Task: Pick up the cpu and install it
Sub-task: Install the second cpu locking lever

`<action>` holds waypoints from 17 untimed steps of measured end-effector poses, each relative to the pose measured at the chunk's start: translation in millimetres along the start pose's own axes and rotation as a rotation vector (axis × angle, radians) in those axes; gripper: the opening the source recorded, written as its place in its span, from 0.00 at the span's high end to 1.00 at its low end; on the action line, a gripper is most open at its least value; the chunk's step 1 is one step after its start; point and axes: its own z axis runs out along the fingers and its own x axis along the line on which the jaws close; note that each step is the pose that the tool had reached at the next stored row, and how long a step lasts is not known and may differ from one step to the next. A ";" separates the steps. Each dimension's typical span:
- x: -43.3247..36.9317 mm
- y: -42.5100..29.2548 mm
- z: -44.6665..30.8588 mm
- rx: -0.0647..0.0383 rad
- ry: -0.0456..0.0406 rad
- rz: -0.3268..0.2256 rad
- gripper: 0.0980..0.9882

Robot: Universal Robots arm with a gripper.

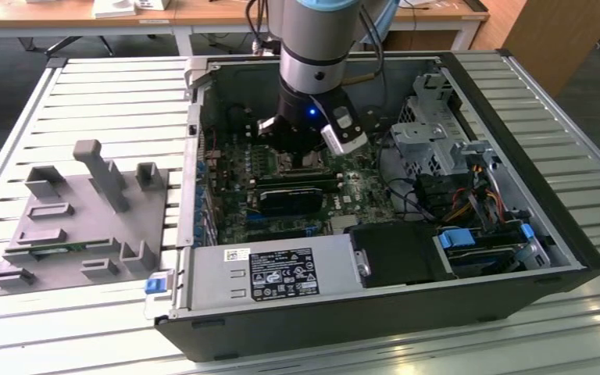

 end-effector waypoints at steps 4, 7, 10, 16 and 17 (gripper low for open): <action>0.5 -1.2 4.9 -0.004 0.0012 0.000 0.99; 0.6 -3.8 4.9 -0.039 0.0014 -0.001 0.99; 2.1 -7.3 5.1 -0.063 0.0014 -0.002 0.99; 7.7 -15.3 6.8 -0.085 0.0016 -0.003 0.99; 8.0 -16.1 7.9 -0.088 0.0015 -0.004 0.99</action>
